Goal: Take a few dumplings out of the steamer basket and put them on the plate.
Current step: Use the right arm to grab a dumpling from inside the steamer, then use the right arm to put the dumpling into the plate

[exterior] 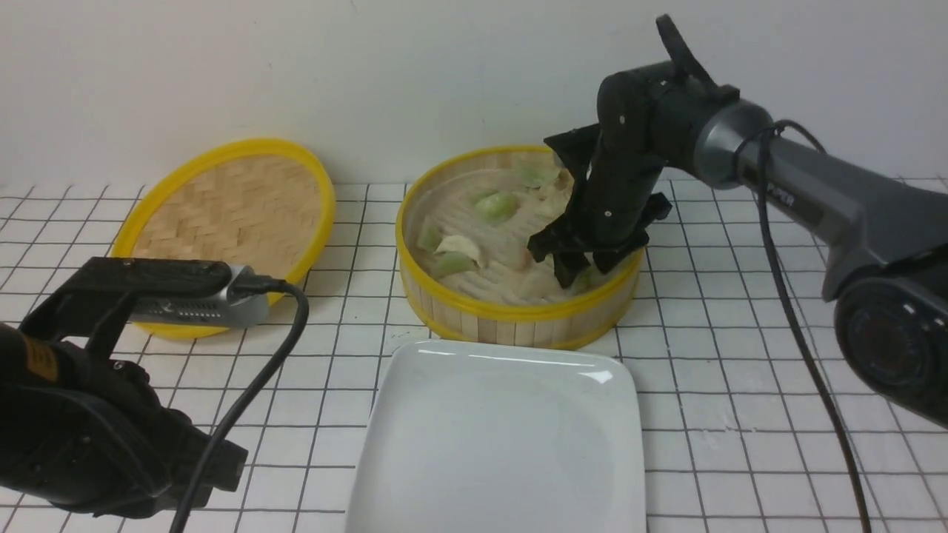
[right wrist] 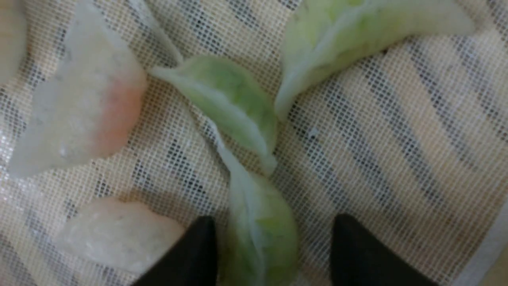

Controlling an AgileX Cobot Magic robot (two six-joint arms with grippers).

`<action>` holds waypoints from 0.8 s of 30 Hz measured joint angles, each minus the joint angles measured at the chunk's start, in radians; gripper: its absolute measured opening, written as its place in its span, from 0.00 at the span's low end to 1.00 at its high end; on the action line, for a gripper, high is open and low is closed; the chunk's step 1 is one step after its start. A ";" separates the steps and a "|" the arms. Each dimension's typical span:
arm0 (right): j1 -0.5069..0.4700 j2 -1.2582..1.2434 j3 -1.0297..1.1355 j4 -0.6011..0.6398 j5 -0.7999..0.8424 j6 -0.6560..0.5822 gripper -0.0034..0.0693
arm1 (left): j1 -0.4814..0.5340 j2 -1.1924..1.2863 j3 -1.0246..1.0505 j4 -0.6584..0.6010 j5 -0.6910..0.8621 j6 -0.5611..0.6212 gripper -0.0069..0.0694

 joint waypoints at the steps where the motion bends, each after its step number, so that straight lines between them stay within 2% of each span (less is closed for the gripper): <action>1: 0.000 0.000 0.000 0.000 0.000 -0.005 0.48 | 0.000 0.000 0.000 0.000 0.000 0.000 0.08; 2: 0.000 -0.001 -0.003 0.014 0.001 -0.016 0.31 | 0.000 0.000 0.000 0.000 -0.004 0.000 0.08; 3: 0.000 -0.001 -0.008 0.016 0.006 -0.020 0.30 | 0.000 0.000 0.000 0.000 -0.005 0.000 0.08; 7: 0.000 -0.023 -0.039 0.020 0.014 -0.030 0.33 | 0.000 0.000 -0.010 0.000 -0.006 0.000 0.08; 12: 0.000 -0.214 0.019 0.046 0.016 -0.030 0.33 | 0.000 0.012 -0.080 0.019 -0.007 0.000 0.08; 18: 0.015 -0.479 0.285 0.163 0.013 -0.038 0.33 | 0.000 0.052 -0.143 0.026 -0.007 0.003 0.08; 19: 0.041 -0.534 0.394 0.187 0.017 -0.038 0.33 | 0.000 0.084 -0.170 0.026 -0.007 0.013 0.08; 24: 0.121 -0.569 0.586 0.199 0.017 -0.042 0.33 | 0.000 0.169 -0.232 0.026 -0.007 0.043 0.08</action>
